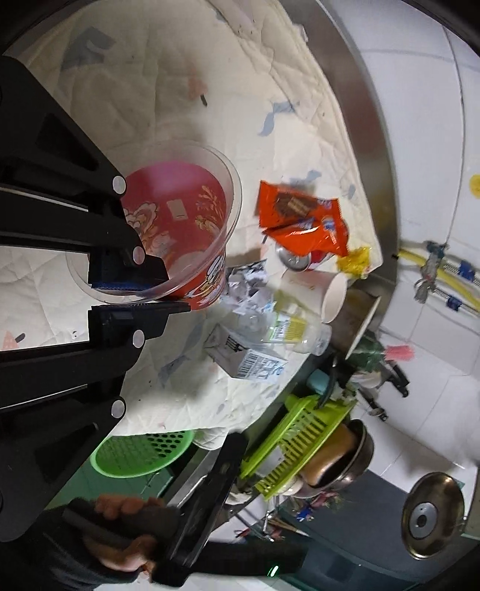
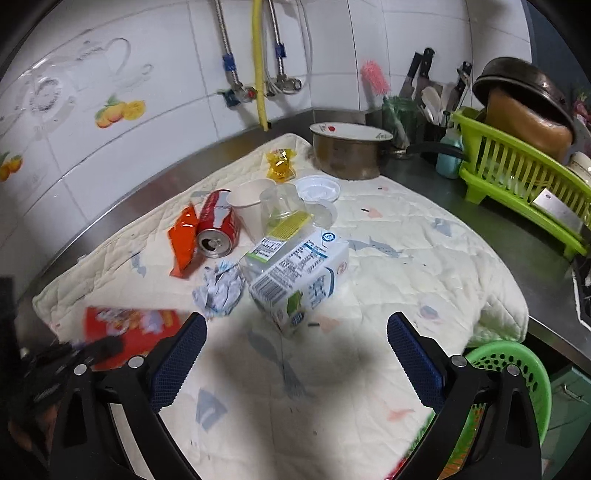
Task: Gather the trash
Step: 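Close the left tool on the red cup while the right tool approaches the white milk carton, then grasp and lift the milk carton with the right tool while the left holds the cup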
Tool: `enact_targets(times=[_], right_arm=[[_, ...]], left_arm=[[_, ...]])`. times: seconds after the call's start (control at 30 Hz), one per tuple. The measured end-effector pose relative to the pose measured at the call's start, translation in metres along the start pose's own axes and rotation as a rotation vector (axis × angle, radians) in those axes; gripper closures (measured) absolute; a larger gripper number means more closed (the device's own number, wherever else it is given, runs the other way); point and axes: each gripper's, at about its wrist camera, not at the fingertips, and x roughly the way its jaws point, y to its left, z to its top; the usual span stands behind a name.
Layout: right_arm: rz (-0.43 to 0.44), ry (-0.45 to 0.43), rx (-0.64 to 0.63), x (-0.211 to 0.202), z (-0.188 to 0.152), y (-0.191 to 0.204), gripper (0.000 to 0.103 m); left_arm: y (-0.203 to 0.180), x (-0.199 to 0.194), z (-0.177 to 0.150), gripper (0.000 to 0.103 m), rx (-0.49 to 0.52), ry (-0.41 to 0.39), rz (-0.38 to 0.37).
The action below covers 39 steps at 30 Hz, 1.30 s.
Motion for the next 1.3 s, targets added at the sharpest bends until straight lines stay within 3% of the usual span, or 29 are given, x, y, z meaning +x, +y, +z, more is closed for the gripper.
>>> enact_targets(times=[0.1,0.37,0.5,0.77,1.1,1.3], right_arm=[[0.031,0.036,0.066,0.022,0.011,0.000,0.023],[-0.008,0.106,0.191,0.079,0.034,-0.009,0.029],[-0.023,0.163,0.238,0.101,0.033,-0.019,0.039],[0.019,0.162,0.291,0.080,0.024,-0.034,0.058],[0.098,0.182,0.447,0.076,0.013,-0.055,0.058],[0.095,0.191,0.481,0.073,0.014,-0.061,0.058]], left_arm=[[0.004,-0.008,-0.002,0.099,-0.011,-0.010,0.004],[0.010,-0.018,-0.005,0.099,-0.024,-0.037,-0.002],[0.009,-0.021,-0.008,0.099,-0.020,-0.045,-0.008],[0.004,-0.035,-0.003,0.099,-0.006,-0.083,-0.008],[-0.005,-0.034,-0.003,0.099,0.012,-0.076,-0.032],[0.001,-0.036,-0.002,0.099,-0.005,-0.084,-0.029]])
